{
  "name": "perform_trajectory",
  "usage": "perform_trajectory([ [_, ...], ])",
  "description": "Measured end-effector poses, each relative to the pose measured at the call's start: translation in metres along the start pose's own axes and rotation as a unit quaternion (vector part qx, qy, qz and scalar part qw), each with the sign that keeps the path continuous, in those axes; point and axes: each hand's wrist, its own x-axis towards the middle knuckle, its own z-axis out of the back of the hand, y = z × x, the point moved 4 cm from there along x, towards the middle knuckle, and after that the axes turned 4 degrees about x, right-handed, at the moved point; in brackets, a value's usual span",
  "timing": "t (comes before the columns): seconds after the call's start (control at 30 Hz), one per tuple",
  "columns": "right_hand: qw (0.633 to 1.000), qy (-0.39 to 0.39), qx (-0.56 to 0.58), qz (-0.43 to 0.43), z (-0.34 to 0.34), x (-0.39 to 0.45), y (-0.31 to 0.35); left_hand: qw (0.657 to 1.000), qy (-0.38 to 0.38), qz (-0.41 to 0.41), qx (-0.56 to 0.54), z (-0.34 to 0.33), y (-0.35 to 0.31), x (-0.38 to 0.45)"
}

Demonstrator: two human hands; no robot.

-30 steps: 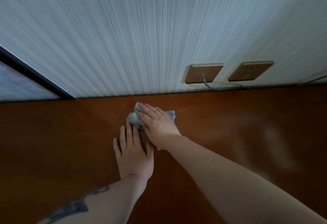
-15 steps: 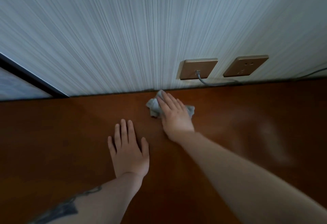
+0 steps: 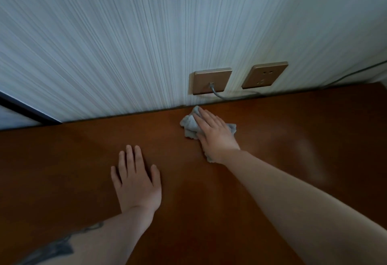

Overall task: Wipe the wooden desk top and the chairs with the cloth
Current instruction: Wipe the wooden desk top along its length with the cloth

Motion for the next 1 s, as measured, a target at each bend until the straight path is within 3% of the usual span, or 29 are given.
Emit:
perform_trajectory([
  [0.07,1.0,-0.007,0.005,-0.029,0.007,-0.006,-0.025,1.0,-0.004,-0.001,-0.002,0.001,0.001,-0.001],
  [0.17,0.952,-0.168,0.027,-0.254,0.004,-0.052,-0.046,1.0,-0.015,-0.003,-0.017,0.001,-0.001,-0.002],
  [0.2,0.937,-0.197,0.017,-0.289,-0.005,-0.067,-0.035,1.0,-0.021,-0.004,-0.021,0.001,-0.002,-0.001],
  [0.27,0.951,-0.179,0.009,-0.252,-0.027,-0.084,0.003,0.999,-0.032,-0.006,-0.023,0.0,-0.002,0.0],
  [0.37,0.998,-0.06,0.012,-0.031,-0.038,-0.081,0.048,0.999,-0.032,-0.006,-0.022,-0.003,-0.002,0.0],
  [0.43,0.999,0.023,-0.001,0.036,-0.028,-0.076,0.039,1.0,-0.025,-0.012,-0.008,-0.002,-0.003,-0.001],
  [0.5,0.999,-0.008,-0.022,-0.039,-0.014,-0.086,0.011,1.0,-0.007,-0.016,-0.005,0.0,-0.002,0.0],
  [0.57,0.975,-0.094,0.005,-0.202,-0.008,-0.117,-0.02,1.0,0.001,-0.006,-0.03,0.004,-0.005,-0.005],
  [0.63,0.953,-0.144,-0.004,-0.267,-0.017,-0.152,-0.021,0.998,-0.02,-0.017,-0.06,0.004,-0.016,-0.027],
  [0.67,0.954,-0.146,-0.006,-0.261,-0.027,-0.166,-0.013,0.997,-0.032,-0.033,-0.068,0.002,-0.022,-0.043],
  [0.73,0.978,-0.124,0.017,-0.168,-0.045,-0.176,0.011,0.994,-0.013,-0.067,-0.085,-0.005,-0.032,-0.075],
  [0.8,0.999,-0.041,-0.001,-0.018,-0.044,-0.168,0.031,0.991,0.001,-0.109,-0.075,-0.012,-0.037,-0.093],
  [0.87,0.996,0.029,-0.04,0.074,-0.032,-0.153,0.027,0.992,0.003,-0.115,-0.055,-0.018,-0.037,-0.096],
  [0.9,0.996,0.034,-0.04,0.072,-0.025,-0.147,0.017,0.993,0.001,-0.108,-0.045,-0.02,-0.036,-0.095],
  [0.93,0.999,0.023,-0.024,0.014,-0.021,-0.146,0.003,0.994,-0.005,-0.1,-0.033,-0.02,-0.036,-0.093],
  [1.0,0.983,-0.077,0.007,-0.165,-0.017,-0.166,-0.024,0.996,-0.008,-0.09,-0.027,-0.019,-0.04,-0.091],
])
